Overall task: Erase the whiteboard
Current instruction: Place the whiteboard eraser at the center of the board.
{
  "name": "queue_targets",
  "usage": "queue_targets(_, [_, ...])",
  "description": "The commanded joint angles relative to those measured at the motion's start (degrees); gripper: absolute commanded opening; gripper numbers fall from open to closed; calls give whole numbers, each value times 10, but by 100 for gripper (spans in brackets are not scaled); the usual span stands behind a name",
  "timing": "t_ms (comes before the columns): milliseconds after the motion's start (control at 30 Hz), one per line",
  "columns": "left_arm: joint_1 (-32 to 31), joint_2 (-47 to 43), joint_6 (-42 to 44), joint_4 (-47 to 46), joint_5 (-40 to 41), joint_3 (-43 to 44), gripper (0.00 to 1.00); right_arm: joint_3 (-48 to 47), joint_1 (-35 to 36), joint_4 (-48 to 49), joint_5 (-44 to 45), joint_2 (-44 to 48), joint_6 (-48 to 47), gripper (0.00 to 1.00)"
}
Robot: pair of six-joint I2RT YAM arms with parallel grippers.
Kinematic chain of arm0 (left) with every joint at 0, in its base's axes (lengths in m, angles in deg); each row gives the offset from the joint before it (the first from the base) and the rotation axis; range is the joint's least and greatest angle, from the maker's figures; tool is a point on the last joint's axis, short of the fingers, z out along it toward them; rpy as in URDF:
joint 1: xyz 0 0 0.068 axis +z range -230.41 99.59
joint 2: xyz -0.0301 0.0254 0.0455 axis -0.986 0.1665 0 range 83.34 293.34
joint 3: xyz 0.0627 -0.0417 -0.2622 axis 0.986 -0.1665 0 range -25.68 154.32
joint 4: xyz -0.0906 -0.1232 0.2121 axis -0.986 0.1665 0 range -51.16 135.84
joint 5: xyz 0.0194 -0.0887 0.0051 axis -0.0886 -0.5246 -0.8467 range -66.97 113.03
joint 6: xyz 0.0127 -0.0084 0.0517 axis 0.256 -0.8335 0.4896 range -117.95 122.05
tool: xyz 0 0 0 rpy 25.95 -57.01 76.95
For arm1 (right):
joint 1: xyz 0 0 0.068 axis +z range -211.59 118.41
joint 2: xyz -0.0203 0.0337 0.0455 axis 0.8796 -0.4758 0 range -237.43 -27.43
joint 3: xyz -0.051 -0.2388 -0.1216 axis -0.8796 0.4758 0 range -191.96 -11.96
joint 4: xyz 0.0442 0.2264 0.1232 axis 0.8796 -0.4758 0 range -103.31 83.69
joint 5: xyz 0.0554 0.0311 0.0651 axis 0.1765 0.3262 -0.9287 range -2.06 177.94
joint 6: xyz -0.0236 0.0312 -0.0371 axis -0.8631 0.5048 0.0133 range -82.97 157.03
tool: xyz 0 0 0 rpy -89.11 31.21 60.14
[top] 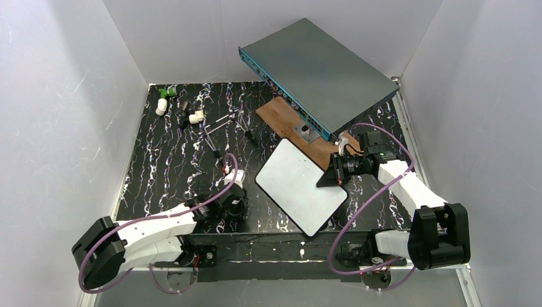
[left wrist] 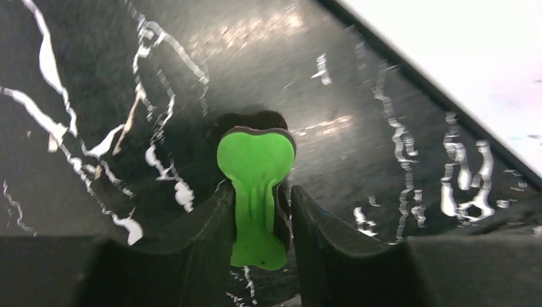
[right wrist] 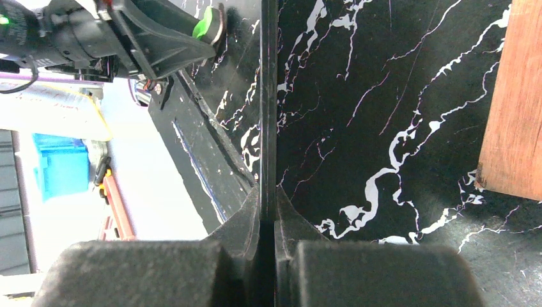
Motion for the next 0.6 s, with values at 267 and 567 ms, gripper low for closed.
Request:
queue_targets(267, [13, 77, -12, 78, 21, 55, 70, -7, 2, 3, -39, 21, -8, 1])
queue_targets(567, [16, 9, -6, 83, -16, 64, 82, -7, 2, 3, -37, 21, -12, 1])
